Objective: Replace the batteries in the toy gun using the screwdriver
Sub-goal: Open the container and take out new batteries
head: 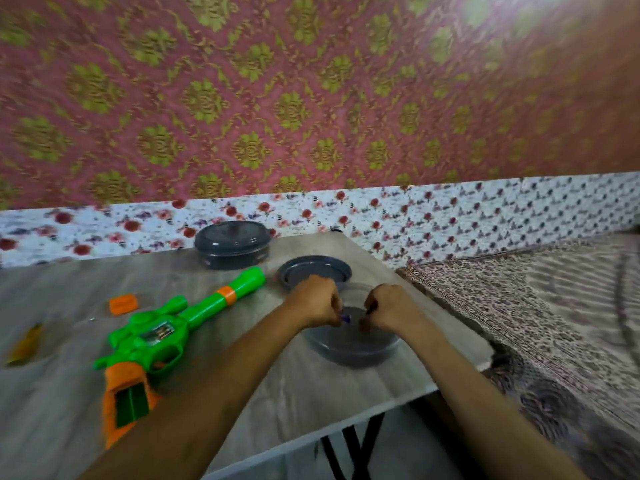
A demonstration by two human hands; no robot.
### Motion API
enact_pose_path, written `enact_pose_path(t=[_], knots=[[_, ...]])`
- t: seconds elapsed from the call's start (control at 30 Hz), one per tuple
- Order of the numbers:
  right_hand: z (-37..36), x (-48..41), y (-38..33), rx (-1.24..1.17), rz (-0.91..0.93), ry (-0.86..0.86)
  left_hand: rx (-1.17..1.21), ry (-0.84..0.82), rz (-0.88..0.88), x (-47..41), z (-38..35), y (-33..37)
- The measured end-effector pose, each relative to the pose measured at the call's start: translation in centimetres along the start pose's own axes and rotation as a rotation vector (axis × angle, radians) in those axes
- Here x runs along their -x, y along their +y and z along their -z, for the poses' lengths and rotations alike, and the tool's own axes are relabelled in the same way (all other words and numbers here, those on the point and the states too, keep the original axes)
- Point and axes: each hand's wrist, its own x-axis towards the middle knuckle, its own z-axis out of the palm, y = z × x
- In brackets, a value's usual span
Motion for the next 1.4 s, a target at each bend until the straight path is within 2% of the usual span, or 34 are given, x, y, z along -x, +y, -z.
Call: enact_pose_path(t=[0.17,0.27,0.43,0.5,0.6,0.7,0.77,0.83,0.93,1.07,1.23,1.4], knots=[[-1.2,-0.6,-0.8,0.045,-0.056,-0.046,-0.216,-0.091,0.058,-0.5,-1.0,1.5],[-1.7,-0.6,-1.1,0.099,-0.064,-0.080,-0.251,-0.135,0.056,-0.7,-1.0,1.6],[-1.1,0.3,-0.7,0.089,0.037,0.004,-0.247,-0.198,0.042,-0.9,-1.2,1.7],[-0.7,0.8,-0.2,-0.025,0.081,0.137,-0.171,-0.196,0.033,-1.1,-0.3,1.4],[-1.1,1.1,1.3,-0.233,0.088,0.387,0.049,-0.037,0.014,-1.3,1.7,0.4],[-2.0,0.8,2.8,-0.633,-0.116,0.362,0.294,0.121,0.059,-1.6,3.3,-1.3],[-2.8,0.8,3.7,-0.945,-0.181,0.309,0.348,0.195,0.115,-2.1,3.4,-2.8],[-3.8,1.2,4.3,-1.050,-0.138,0.311,0.277,0.245,0.184,-2.9,2.5,-4.4],[-4.9,1.4,4.8,-1.081,-0.047,0.338,0.158,0.229,0.247,-4.0,0.3,-6.9],[-5.1,0.8,5.1,-1.113,-0.037,0.342,-0.039,0.140,0.204,-5.2,-1.5,-8.7],[-5.3,0.6,5.3,-1.136,-0.055,0.333,-0.170,0.082,0.184,-5.8,-2.3,-8.5],[-5.3,0.6,5.2,-1.141,-0.062,0.333,-0.245,0.255,0.223,-5.8,-3.5,-7.9]])
